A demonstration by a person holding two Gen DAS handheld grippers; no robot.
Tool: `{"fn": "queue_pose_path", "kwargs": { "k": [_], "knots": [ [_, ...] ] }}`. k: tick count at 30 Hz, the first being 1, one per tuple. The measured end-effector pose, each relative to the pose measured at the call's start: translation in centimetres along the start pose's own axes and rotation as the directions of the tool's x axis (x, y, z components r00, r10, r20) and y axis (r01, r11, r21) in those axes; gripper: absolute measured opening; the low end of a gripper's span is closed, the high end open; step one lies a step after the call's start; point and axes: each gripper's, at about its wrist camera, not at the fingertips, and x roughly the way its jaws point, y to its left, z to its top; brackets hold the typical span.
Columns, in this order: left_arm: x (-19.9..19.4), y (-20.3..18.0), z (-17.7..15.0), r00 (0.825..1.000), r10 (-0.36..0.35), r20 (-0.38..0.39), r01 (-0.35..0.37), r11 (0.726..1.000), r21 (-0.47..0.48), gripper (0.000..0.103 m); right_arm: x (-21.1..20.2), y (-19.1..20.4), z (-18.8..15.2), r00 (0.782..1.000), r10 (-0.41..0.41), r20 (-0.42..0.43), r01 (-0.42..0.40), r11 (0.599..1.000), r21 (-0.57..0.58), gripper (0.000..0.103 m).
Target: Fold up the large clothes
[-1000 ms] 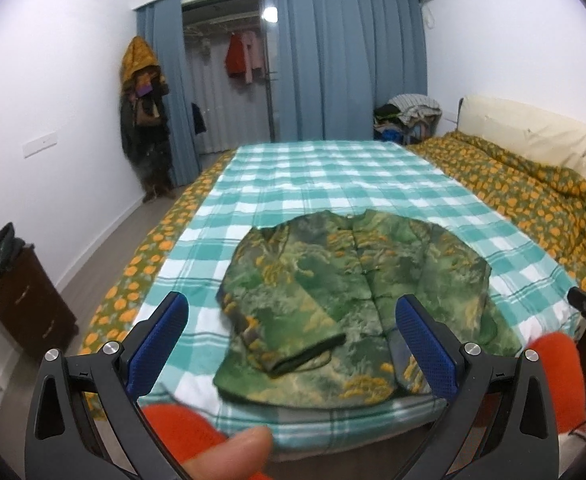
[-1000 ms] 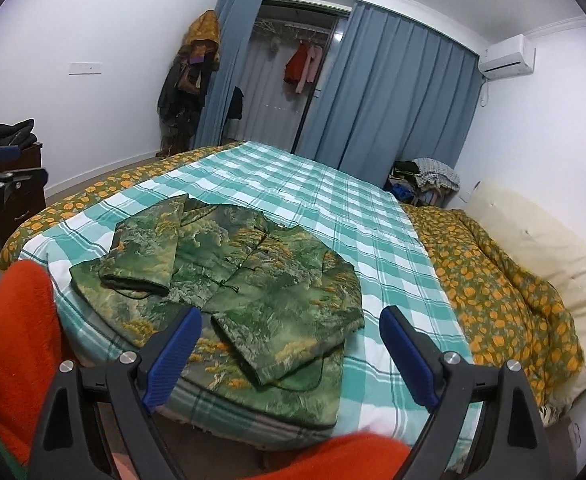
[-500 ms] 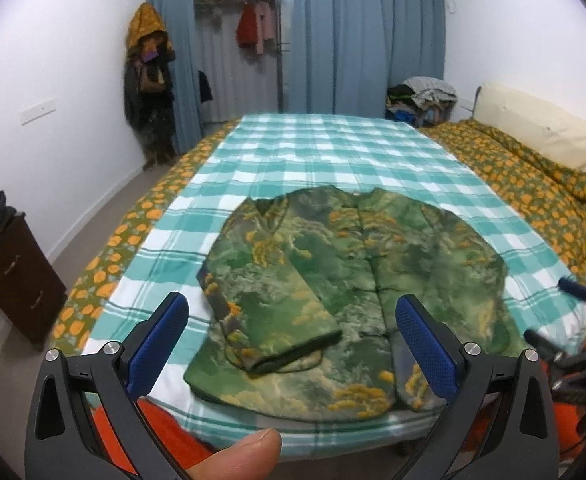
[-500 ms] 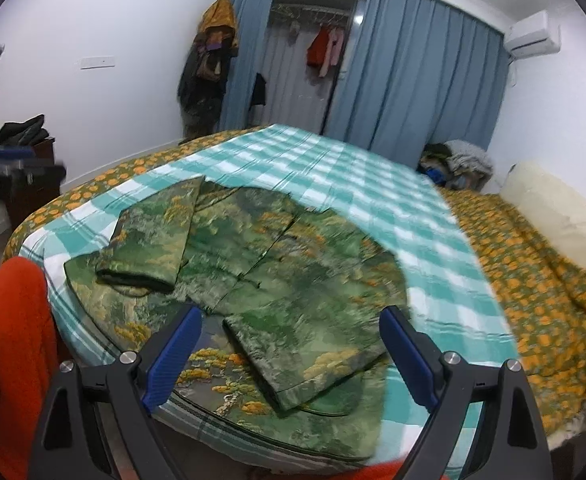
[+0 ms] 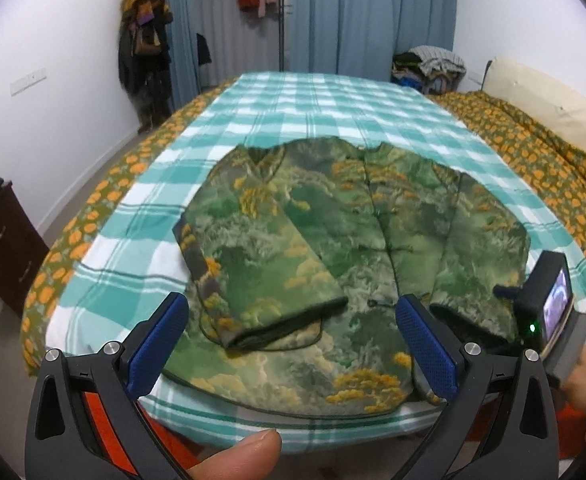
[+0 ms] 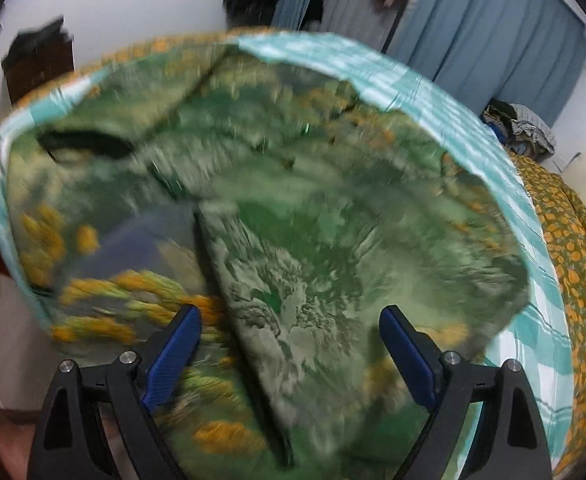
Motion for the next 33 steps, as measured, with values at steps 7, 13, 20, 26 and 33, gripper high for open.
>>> {"fn": "queue_pose_path", "kwargs": {
  "k": [7, 13, 20, 26, 33],
  "knots": [
    [1.5, -0.4, -1.2, 0.999, 0.031, -0.021, -0.03, 0.998, 0.057, 0.103, -0.2, -3.6, -0.6, 0.999, 0.026, 0.029, -0.031, 0.981, 0.194, 0.063],
    [2.9, -1.3, -1.0, 0.999, 0.033, -0.041, -0.029, 0.994, 0.107, 0.103, -5.5, -8.7, -0.6, 0.99, -0.009, 0.138, -0.046, 0.922, 0.385, 0.009],
    [4.3, -1.2, -0.7, 0.997, -0.005, -0.081, 0.014, 0.993, 0.119, 0.103, -12.9, -19.7, -3.1, 0.933, -0.317, 0.17, 0.178, 0.818, 0.547, 0.009],
    [5.2, -0.8, 0.0, 0.995, -0.012, -0.101, 0.028, 0.987, 0.16, 0.103, -12.2, -26.6, -7.2, 0.89, -0.455, 0.039, 0.336, 0.71, 0.619, 0.009],
    [5.9, -0.5, 0.8, 0.997, -0.027, -0.067, 0.049, 0.937, 0.347, 0.103, -11.8, -30.2, -11.8, 0.834, -0.535, -0.133, 0.47, 0.566, 0.677, 0.062]
  ]
}}
